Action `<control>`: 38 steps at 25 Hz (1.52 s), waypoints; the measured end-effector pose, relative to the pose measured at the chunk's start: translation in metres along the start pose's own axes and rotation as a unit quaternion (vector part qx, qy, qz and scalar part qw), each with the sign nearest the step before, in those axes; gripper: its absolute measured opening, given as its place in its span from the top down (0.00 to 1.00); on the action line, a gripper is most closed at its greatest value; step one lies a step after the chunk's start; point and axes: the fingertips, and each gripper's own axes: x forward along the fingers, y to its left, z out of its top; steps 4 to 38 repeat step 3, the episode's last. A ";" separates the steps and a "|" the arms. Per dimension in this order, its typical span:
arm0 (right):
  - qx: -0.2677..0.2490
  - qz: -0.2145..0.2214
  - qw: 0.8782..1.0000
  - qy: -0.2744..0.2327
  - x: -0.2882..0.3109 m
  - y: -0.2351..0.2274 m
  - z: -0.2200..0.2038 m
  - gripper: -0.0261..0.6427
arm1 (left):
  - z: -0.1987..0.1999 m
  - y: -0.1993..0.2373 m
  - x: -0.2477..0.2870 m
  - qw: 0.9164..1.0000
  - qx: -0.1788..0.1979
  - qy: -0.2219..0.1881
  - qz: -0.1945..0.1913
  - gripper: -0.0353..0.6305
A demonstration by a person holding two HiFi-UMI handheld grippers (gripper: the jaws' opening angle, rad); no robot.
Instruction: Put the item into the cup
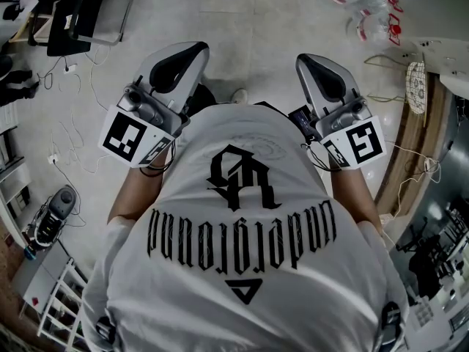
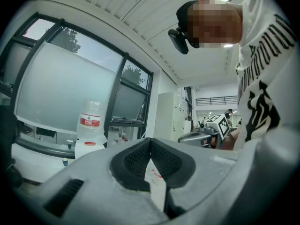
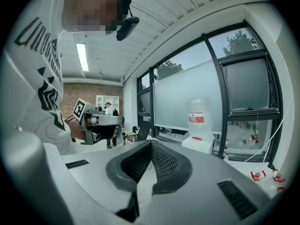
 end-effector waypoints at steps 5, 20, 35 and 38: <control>0.001 -0.001 1.000 0.000 0.002 -0.004 0.000 0.94 | 0.001 0.002 0.004 1.000 0.001 0.000 -0.001 0.93; 0.001 -0.001 1.000 0.000 0.002 -0.004 0.000 0.94 | 0.001 0.002 0.004 1.000 0.001 0.000 -0.001 0.93; 0.001 -0.001 1.000 0.000 0.002 -0.004 0.000 0.94 | 0.001 0.002 0.004 1.000 0.001 0.000 -0.001 0.93; 0.001 -0.001 1.000 0.000 0.002 -0.004 0.000 0.94 | 0.001 0.002 0.004 1.000 0.001 0.000 -0.001 0.93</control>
